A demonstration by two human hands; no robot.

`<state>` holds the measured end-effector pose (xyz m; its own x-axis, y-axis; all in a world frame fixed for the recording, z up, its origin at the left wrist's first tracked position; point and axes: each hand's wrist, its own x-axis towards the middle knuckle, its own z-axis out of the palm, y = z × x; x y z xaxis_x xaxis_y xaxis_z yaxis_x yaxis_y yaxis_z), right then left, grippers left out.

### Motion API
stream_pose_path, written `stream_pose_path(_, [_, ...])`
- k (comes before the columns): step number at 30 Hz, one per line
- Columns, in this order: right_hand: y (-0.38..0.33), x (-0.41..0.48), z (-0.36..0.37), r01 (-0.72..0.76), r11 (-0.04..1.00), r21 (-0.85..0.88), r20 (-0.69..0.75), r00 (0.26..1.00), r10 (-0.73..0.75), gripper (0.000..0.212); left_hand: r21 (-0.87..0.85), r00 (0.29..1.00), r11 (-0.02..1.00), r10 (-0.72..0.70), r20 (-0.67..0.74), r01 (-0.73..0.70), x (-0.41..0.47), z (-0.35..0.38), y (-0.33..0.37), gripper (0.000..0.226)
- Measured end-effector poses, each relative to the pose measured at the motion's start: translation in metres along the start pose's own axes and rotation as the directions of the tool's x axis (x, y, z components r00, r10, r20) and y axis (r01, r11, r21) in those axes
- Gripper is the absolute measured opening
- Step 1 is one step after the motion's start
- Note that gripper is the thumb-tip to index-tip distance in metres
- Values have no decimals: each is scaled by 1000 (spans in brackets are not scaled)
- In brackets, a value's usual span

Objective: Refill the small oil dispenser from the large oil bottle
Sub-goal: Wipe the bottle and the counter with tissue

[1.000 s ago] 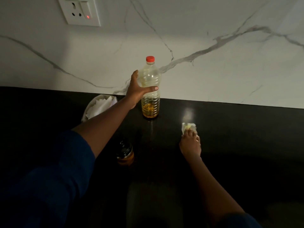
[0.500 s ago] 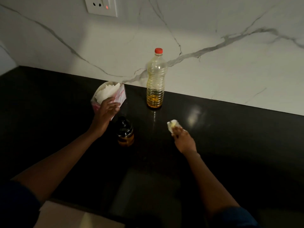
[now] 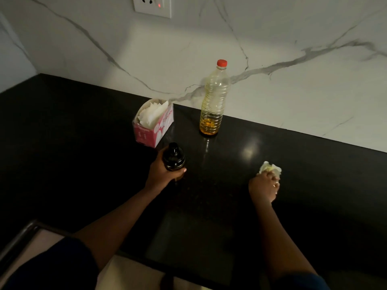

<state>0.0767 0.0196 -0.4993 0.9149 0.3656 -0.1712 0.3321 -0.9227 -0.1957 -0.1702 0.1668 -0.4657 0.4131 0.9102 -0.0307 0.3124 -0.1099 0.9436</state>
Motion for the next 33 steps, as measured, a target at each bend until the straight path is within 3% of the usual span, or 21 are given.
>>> stream_pose_path(9, [-120,-43,25,359,933,24,103,927,-360,53,-35,996,999,14,-91,-17,15,-47,9,83])
stream_pose_path(14, [-188,-83,45,610,792,-20,169,783,-599,57,11,977,1000,28,-211,-27,25,-83,10,85])
stream_pose_path(16, [-201,-106,55,716,698,-19,166,690,-704,55,19,969,1000,10,-246,-5,24,-91,8,85])
stream_pose_path(19, [-192,-133,65,833,551,41,175,537,-825,52,-2,953,1000,-12,-304,12,16,-92,10,83])
stream_pose_path(21, [-172,-134,60,844,532,71,214,508,-834,52,-30,946,999,-25,-322,17,11,-89,11,82])
stream_pose_path(26, [-93,-97,31,697,717,4,123,711,-692,49,-70,942,998,-26,-336,2,-4,-74,12,82])
stream_pose_path(29, [-28,-67,13,536,843,-55,96,843,-530,54,-84,939,996,-20,-343,-9,-20,-65,13,80])
stream_pose_path(33, [48,-48,-4,283,956,-71,33,959,-282,54,-60,949,998,-7,-316,-12,-43,-62,10,80])
